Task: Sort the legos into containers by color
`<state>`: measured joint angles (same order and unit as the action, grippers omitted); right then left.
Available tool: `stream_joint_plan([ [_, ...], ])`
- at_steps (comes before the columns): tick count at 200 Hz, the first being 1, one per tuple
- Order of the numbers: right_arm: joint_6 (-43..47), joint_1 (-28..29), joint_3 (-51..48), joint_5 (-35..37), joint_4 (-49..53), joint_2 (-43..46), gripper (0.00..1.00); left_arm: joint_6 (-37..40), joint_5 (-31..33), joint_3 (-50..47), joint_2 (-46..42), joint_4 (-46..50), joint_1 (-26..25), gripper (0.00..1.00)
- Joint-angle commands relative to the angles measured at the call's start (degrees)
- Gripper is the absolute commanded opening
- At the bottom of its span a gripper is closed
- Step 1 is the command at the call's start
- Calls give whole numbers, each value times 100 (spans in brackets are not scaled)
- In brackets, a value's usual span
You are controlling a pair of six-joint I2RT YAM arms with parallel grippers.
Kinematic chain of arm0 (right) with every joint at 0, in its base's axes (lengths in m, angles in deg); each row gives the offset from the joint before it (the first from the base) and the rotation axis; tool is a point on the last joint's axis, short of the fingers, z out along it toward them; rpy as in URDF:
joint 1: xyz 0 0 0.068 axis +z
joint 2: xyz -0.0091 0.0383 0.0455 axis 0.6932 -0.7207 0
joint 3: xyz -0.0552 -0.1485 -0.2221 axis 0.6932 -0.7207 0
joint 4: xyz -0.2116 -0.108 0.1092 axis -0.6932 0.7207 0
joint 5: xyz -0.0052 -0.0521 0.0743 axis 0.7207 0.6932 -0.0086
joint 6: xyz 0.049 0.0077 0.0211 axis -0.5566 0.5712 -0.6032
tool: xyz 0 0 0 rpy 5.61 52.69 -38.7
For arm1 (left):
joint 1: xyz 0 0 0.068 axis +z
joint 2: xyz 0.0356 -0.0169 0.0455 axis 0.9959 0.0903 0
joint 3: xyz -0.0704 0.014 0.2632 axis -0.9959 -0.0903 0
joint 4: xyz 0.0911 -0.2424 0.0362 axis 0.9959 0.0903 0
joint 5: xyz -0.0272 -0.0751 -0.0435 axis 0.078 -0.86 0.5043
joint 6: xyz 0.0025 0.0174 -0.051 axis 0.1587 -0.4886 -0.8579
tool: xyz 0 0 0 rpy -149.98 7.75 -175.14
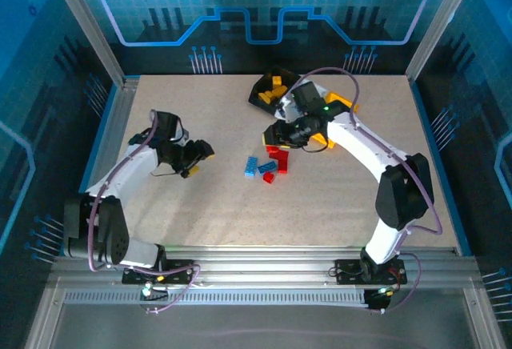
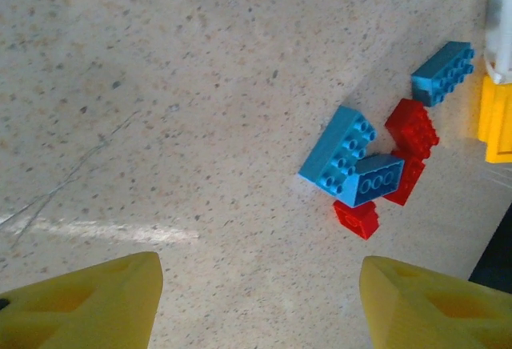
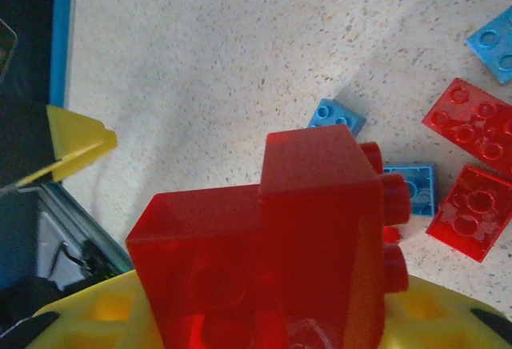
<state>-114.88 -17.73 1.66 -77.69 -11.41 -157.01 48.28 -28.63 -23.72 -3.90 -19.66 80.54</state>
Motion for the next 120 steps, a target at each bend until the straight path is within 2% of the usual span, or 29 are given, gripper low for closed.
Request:
stream_joint_plan([
  [1, -410, -330, -202, -764, -275, 71, 42, -28, -259, 301, 129, -132, 1, 67],
  [22, -428, -487, -261, -614, 128, 13, 42, -14, -292, 349, 239, -143, -11, 67],
  [50, -250, -595, -561, 661, 1271, -28, 42, -53, -321, 343, 384, -240, -34, 67],
  [75, -356, -785, -1109, 1207, 1429, -1, 42, -70, -340, 401, 556, -293, -98, 67],
  [88, -306, -778, -1284, 1689, 1467, -30, 42, -61, -337, 473, 643, -299, -157, 68],
  [120, -180, -744, -1540, 2335, 1431, -253, 45, -35, -340, 672, 838, -266, -270, 68],
])
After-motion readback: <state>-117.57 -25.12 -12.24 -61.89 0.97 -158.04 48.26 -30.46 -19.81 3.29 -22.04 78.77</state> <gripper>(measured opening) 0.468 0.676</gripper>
